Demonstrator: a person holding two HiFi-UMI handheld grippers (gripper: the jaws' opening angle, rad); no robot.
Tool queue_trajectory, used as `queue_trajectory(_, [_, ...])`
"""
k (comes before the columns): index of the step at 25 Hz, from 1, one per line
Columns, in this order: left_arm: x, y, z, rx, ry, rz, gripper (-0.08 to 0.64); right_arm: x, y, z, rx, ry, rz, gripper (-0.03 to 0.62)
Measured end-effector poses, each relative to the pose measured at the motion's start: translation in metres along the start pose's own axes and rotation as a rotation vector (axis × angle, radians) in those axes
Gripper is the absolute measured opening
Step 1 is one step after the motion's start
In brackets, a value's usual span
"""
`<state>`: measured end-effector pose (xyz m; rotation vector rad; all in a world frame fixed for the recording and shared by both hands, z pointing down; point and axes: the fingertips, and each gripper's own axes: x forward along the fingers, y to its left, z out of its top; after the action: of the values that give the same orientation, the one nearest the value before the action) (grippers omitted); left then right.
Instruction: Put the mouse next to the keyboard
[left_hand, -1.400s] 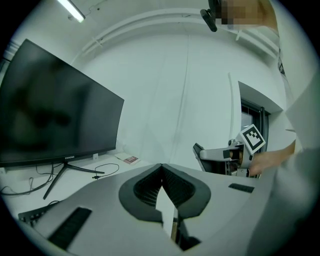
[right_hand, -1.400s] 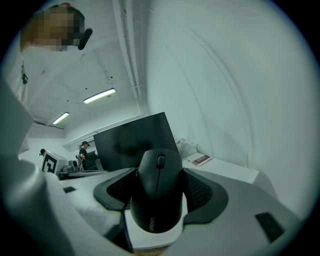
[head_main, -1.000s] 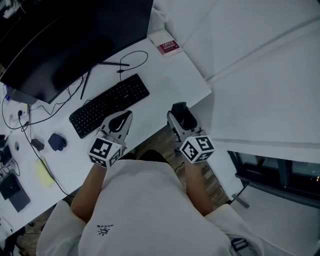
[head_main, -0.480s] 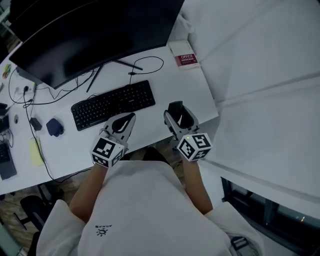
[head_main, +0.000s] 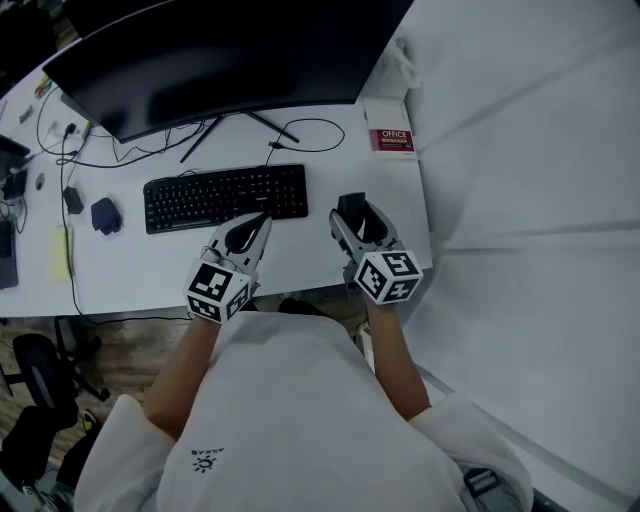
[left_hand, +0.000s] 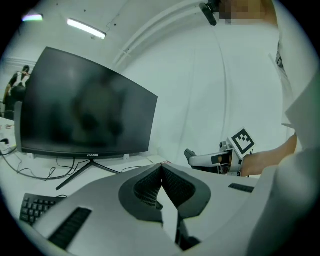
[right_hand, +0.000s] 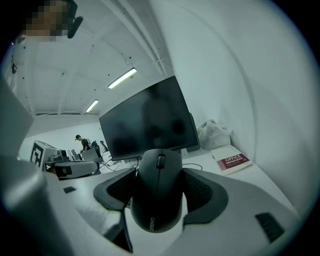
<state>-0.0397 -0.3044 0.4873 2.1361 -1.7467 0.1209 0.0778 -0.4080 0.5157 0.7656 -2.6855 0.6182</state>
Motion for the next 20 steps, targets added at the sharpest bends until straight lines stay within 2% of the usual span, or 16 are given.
queue_trajectory(12, [0.003,0.007,-0.025,-0.032,0.021,0.148,0.006,0.053,-0.041,-0.048,-0.038,0.193,0.016,0.298])
queue_trajectory(20, [0.006,0.023,-0.043,-0.077,0.052,0.207,0.006,0.087,-0.071,-0.08,-0.035,0.32,-0.051,0.298])
